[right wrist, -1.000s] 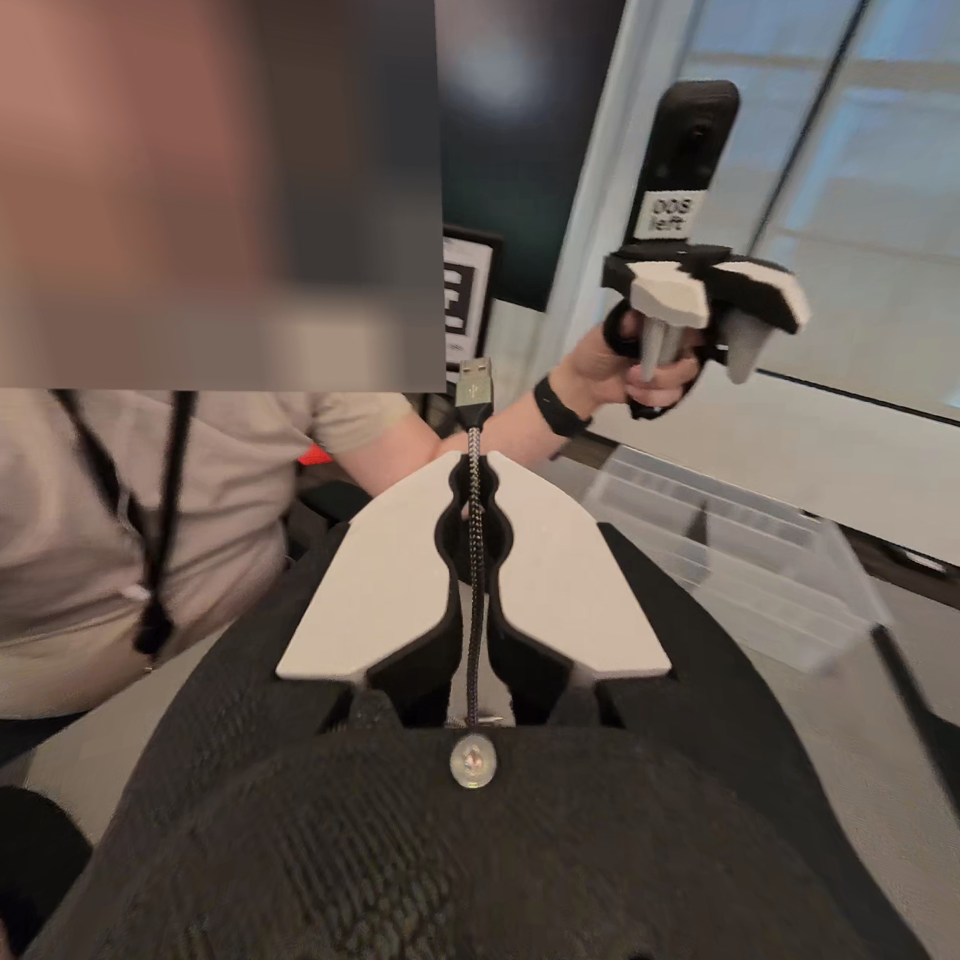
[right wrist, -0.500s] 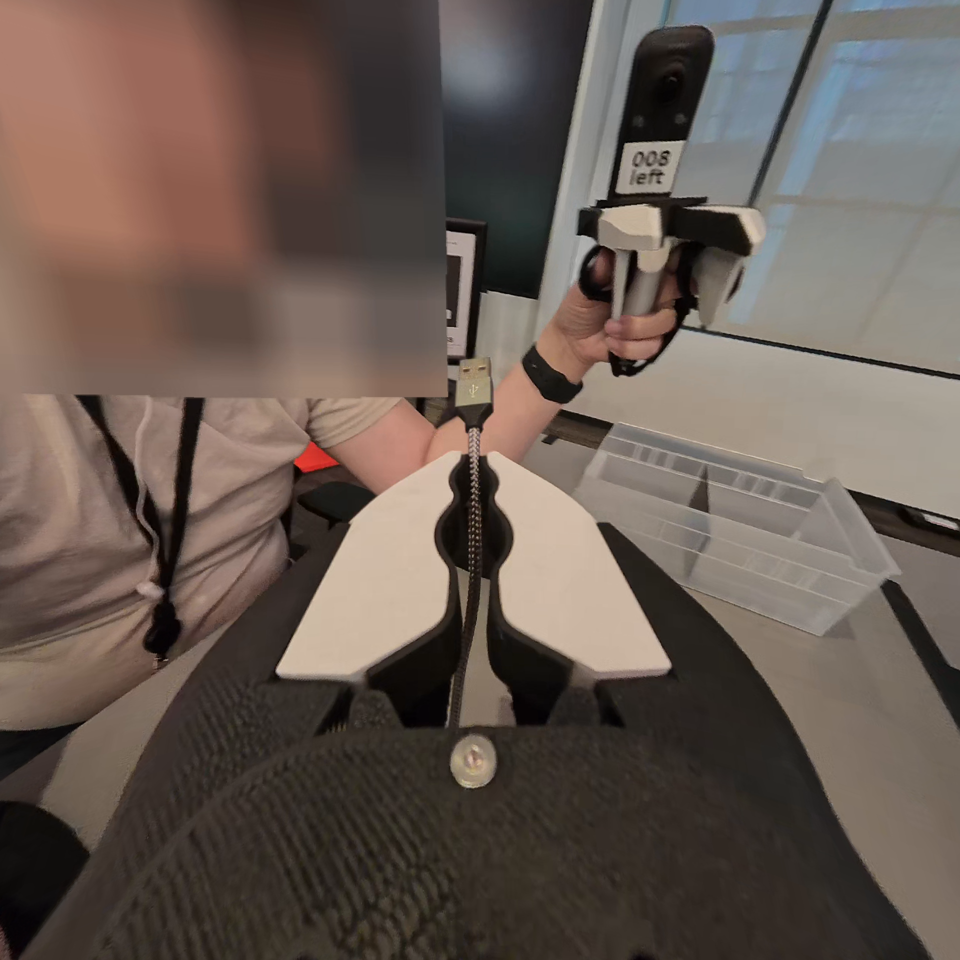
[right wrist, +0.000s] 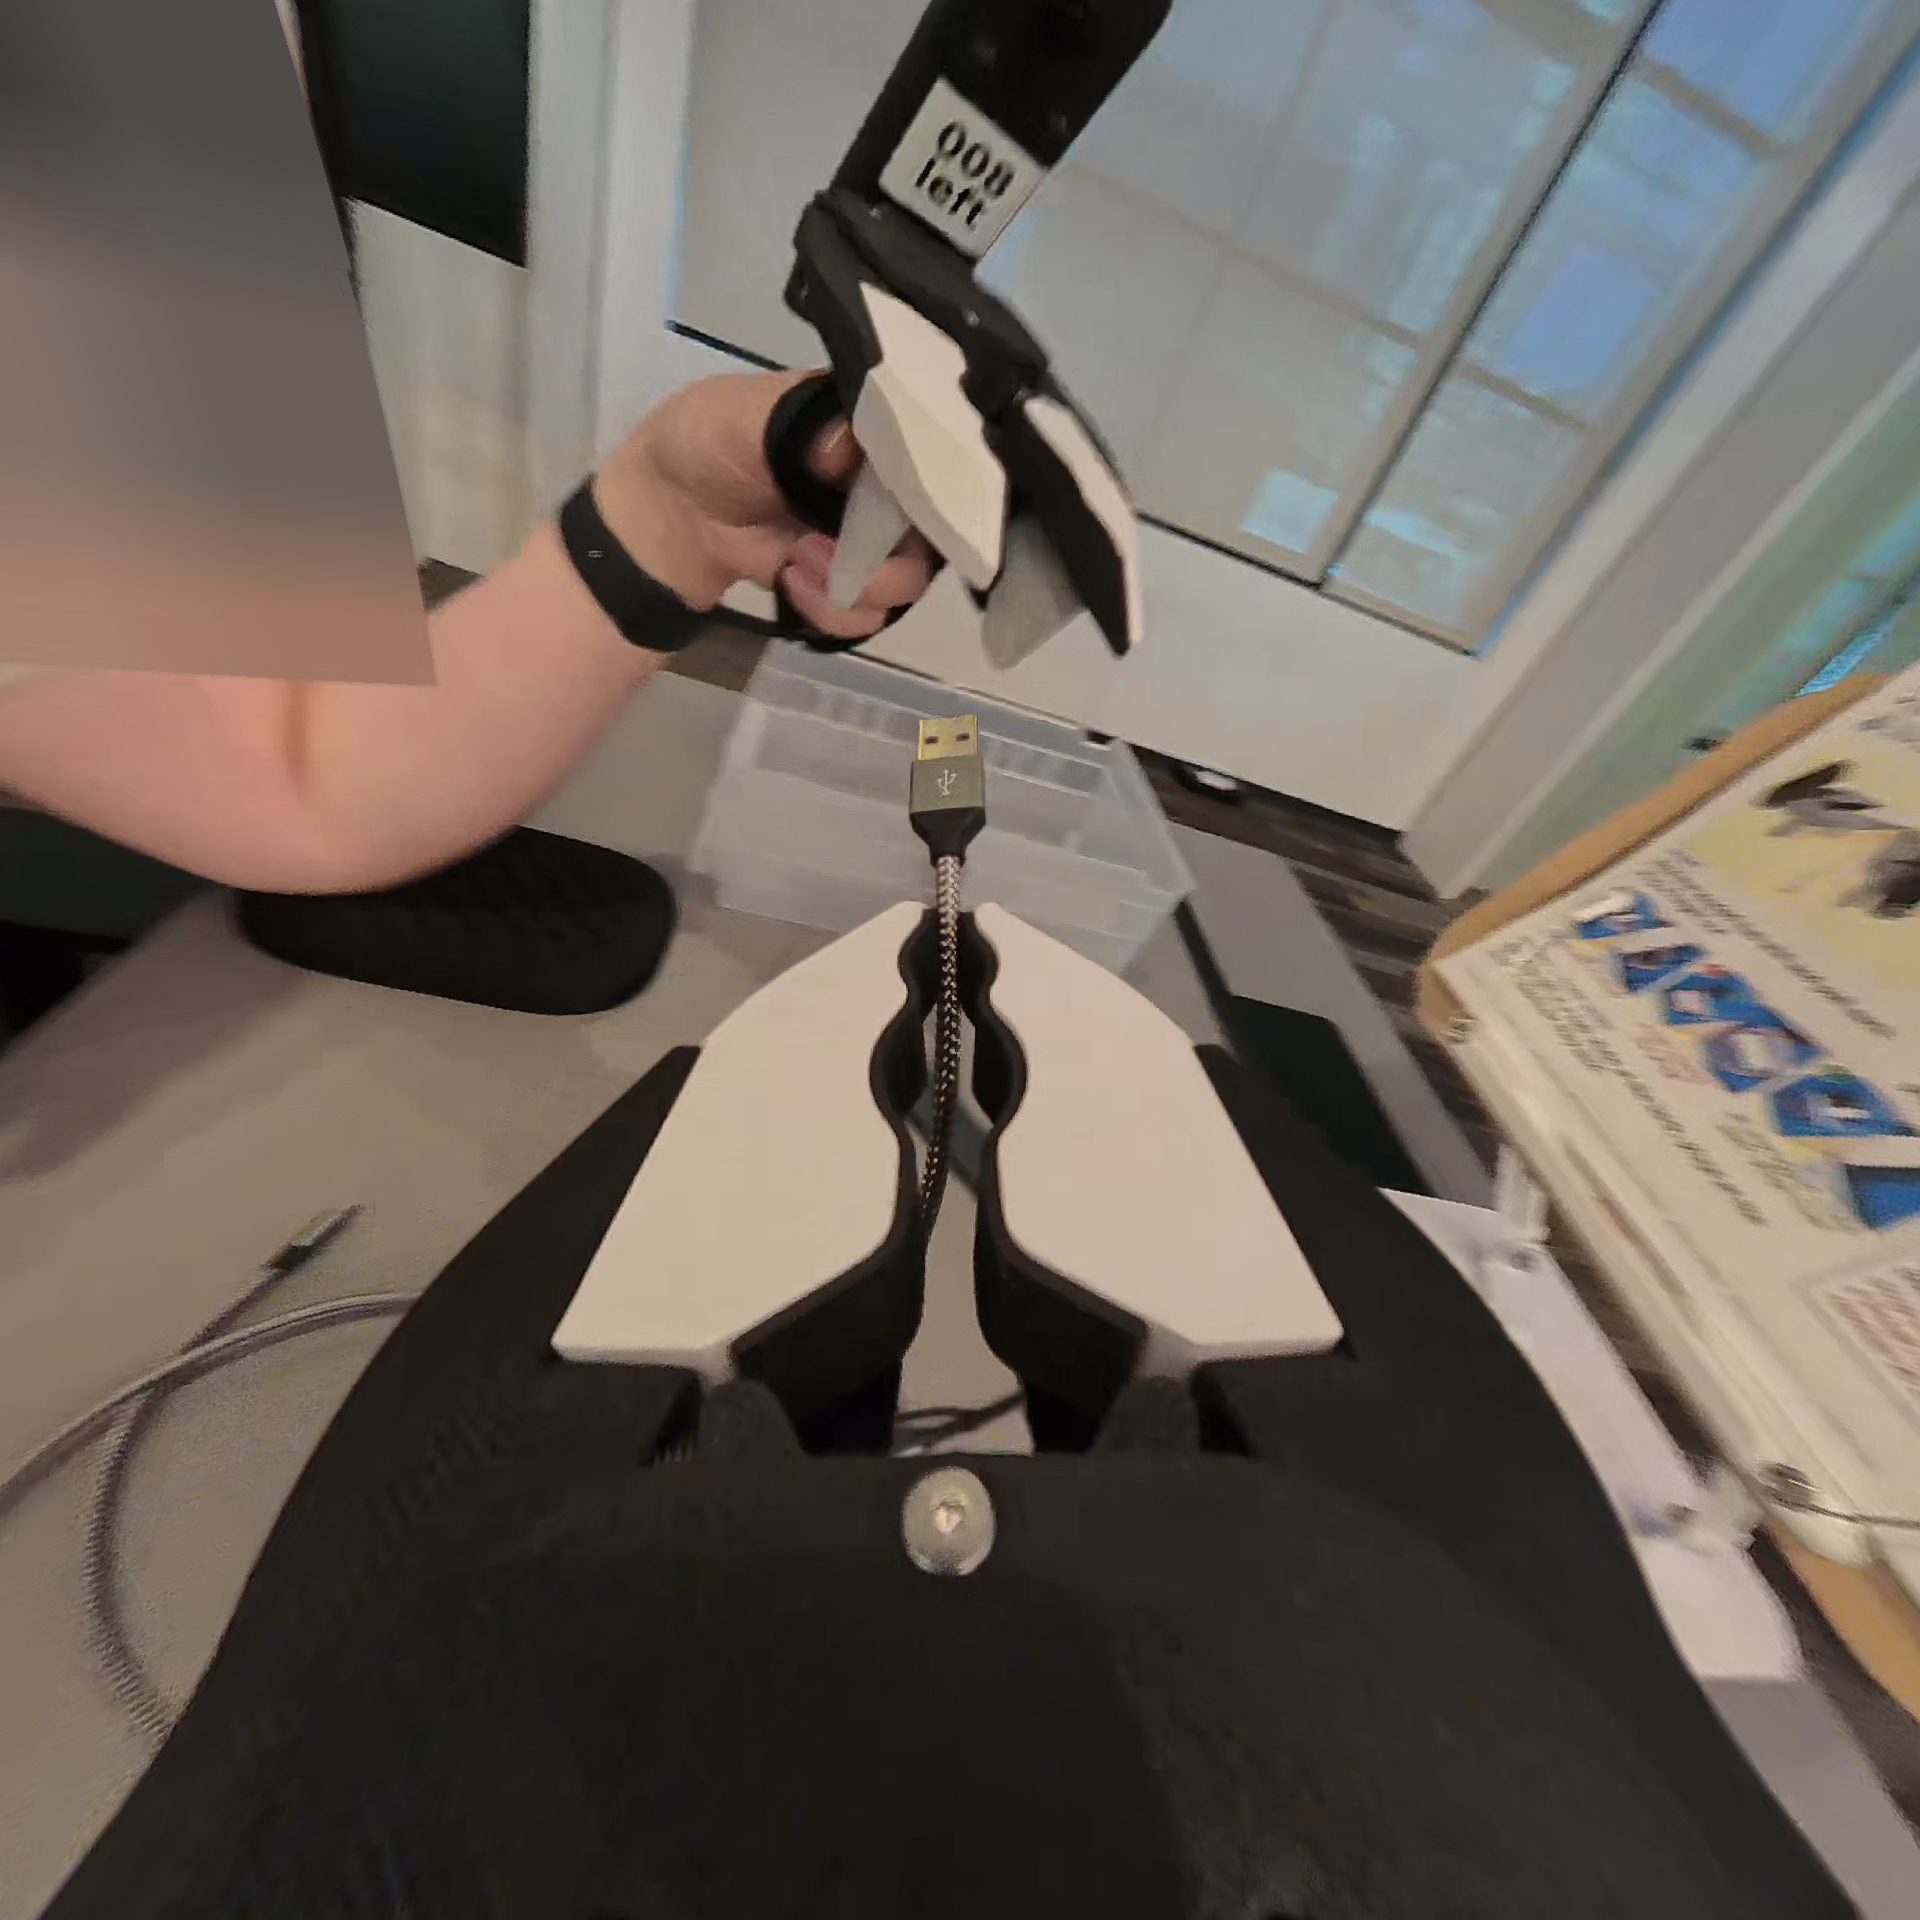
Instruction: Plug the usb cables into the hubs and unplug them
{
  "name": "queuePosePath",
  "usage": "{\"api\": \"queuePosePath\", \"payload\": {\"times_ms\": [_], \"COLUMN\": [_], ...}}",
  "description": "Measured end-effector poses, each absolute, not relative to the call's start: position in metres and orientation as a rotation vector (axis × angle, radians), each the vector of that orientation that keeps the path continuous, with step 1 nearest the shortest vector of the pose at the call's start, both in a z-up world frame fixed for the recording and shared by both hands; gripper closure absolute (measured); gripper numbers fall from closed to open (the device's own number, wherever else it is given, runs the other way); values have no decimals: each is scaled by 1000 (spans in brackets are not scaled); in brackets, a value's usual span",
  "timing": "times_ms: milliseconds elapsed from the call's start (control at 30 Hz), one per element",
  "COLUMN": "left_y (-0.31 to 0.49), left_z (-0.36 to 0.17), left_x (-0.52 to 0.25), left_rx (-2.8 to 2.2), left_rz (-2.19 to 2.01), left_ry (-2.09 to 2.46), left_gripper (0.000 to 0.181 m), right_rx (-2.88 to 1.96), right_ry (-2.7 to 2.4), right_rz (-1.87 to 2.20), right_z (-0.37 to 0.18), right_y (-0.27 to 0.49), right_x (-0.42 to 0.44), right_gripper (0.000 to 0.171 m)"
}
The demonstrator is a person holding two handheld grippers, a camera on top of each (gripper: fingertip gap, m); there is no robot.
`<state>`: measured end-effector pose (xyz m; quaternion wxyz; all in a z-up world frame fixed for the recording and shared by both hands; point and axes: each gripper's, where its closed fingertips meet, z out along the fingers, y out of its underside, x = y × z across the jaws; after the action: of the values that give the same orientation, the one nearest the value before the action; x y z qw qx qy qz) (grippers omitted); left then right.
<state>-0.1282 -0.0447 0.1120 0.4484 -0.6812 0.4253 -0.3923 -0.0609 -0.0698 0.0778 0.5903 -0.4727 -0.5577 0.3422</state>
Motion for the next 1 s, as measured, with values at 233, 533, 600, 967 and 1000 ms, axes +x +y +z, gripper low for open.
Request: {"api": "queuePosePath", "payload": {"times_ms": [233, 533, 600, 967, 1000], "left_y": [-31, -42, -45, -52, -53], "left_z": [98, 77, 75, 79, 79], "left_x": [-102, -78, -76, -69, -69], "left_rx": [-1709, -1769, -1752, -1647, -1642], "left_rz": [-1291, -1429, -1454, -1626, -1627], "left_ry": [956, 1027, 1051, 1091, 1093], "left_gripper": [121, 139, 151, 174, 175], "right_rx": [-1096, -1099, -1090, -1075, -1075], "right_ry": [-1288, -1282, -1280, -1313, -1317], "right_rz": [463, 252, 251, 251, 256], "right_z": [79, 74, 75, 70, 70], "right_y": [-55, -41, -41, -43, -43], "right_x": [-65, -61, -61, -62, -62], "right_gripper": [168, 168, 168, 168, 168]}}
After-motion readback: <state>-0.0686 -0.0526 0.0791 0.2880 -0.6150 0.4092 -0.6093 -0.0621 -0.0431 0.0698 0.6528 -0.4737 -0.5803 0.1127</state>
